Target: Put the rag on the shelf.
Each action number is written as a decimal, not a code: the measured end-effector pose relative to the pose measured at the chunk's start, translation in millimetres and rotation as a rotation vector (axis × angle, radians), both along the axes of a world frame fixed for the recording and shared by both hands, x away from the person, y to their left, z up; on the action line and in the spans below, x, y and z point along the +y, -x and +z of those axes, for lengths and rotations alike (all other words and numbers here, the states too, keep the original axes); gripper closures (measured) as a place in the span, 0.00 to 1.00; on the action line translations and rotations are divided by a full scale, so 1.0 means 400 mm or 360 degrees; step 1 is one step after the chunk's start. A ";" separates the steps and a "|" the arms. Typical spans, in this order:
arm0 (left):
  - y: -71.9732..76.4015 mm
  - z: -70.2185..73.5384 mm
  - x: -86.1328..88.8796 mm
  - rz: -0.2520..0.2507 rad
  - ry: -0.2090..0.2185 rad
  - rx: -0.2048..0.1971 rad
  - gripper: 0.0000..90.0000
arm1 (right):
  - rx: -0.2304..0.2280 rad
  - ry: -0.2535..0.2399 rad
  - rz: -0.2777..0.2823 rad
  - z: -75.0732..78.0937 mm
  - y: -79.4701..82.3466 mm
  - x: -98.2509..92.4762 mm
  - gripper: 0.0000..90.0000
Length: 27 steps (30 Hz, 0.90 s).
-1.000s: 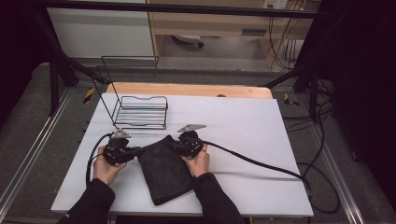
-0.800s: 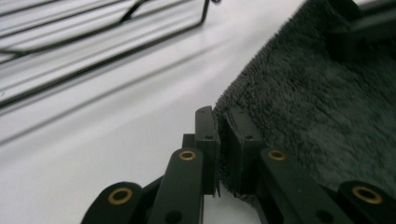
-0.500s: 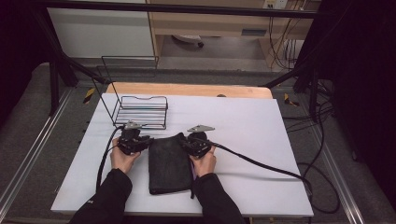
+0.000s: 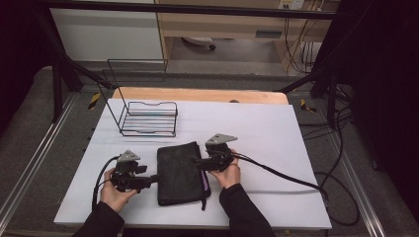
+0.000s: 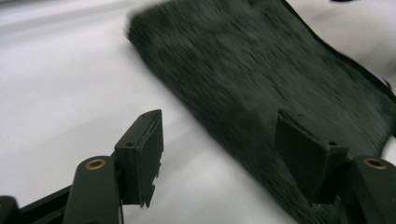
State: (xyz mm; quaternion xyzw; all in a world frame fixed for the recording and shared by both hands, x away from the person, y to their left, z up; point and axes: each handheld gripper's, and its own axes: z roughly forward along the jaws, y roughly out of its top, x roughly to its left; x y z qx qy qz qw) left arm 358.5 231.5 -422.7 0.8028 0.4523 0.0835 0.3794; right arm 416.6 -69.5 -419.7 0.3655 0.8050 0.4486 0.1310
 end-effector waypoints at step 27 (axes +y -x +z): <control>0.103 -0.046 -0.079 -0.0123 0.0148 0.0183 0.55 | 0.0269 0.0037 0.0177 -0.083 0.147 -0.054 0.62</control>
